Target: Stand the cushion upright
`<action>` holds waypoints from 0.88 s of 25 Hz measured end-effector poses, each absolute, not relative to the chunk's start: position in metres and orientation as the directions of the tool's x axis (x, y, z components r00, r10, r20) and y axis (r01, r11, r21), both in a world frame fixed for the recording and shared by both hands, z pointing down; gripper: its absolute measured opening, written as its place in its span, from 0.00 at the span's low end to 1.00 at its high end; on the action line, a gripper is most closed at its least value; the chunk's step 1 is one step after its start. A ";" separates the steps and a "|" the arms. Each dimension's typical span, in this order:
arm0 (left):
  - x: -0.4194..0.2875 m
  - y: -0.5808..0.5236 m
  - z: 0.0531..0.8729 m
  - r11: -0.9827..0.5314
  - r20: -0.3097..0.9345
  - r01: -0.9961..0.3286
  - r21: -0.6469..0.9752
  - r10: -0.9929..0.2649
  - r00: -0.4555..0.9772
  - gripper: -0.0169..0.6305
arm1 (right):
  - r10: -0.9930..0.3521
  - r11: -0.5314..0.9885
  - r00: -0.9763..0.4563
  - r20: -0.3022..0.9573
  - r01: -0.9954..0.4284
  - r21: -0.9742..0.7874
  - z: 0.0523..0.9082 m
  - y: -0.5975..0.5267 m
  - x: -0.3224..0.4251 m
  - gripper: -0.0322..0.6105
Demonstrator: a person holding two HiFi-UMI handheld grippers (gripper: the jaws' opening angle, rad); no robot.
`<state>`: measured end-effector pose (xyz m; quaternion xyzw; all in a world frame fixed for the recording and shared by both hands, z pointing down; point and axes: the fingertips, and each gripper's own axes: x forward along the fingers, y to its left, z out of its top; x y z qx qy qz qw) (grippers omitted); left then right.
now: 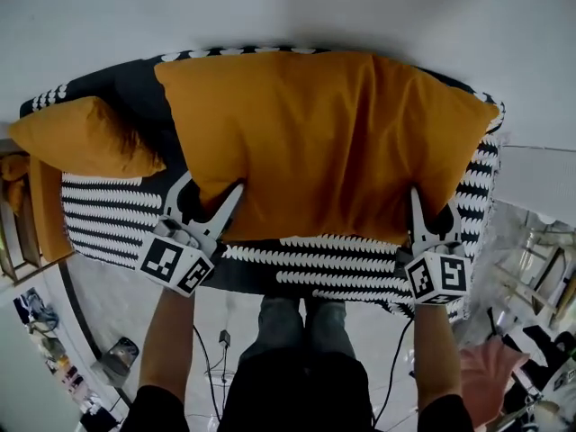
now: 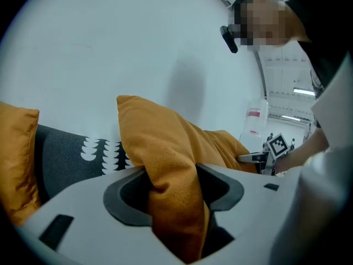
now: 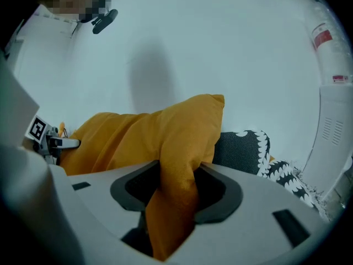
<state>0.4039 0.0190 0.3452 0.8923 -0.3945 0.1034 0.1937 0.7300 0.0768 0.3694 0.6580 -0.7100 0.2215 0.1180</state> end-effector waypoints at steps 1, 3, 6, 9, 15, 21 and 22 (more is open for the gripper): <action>0.404 0.013 0.348 -0.612 0.335 -0.748 0.257 -0.669 0.663 0.43 | -0.886 0.034 -0.103 0.452 -0.987 -0.158 0.372 0.070 0.730 0.38; 0.404 0.001 0.355 -0.608 0.334 -0.754 0.247 -0.678 0.655 0.43 | -0.891 0.029 -0.095 0.443 -0.988 -0.154 0.380 0.058 0.732 0.38; 0.402 -0.009 0.372 -0.596 0.354 -0.766 0.240 -0.681 0.641 0.46 | -0.884 0.001 -0.067 0.463 -0.990 -0.140 0.397 0.048 0.737 0.41; 0.395 -0.018 0.398 -0.553 0.420 -0.804 0.221 -0.690 0.590 0.51 | -0.863 -0.012 -0.051 0.503 -0.993 -0.121 0.415 0.045 0.739 0.44; 0.383 -0.026 0.465 -0.427 0.612 -0.893 0.146 -0.670 0.420 0.55 | -0.767 -0.057 -0.013 0.641 -0.994 -0.089 0.476 0.043 0.745 0.55; 0.378 -0.025 0.480 -0.377 0.616 -0.915 0.146 -0.689 0.382 0.55 | -0.756 -0.065 0.022 0.654 -0.997 -0.041 0.486 0.042 0.746 0.56; 0.375 -0.023 0.480 -0.377 0.622 -0.915 0.141 -0.686 0.379 0.56 | -0.752 -0.066 0.022 0.659 -0.997 -0.042 0.486 0.044 0.745 0.56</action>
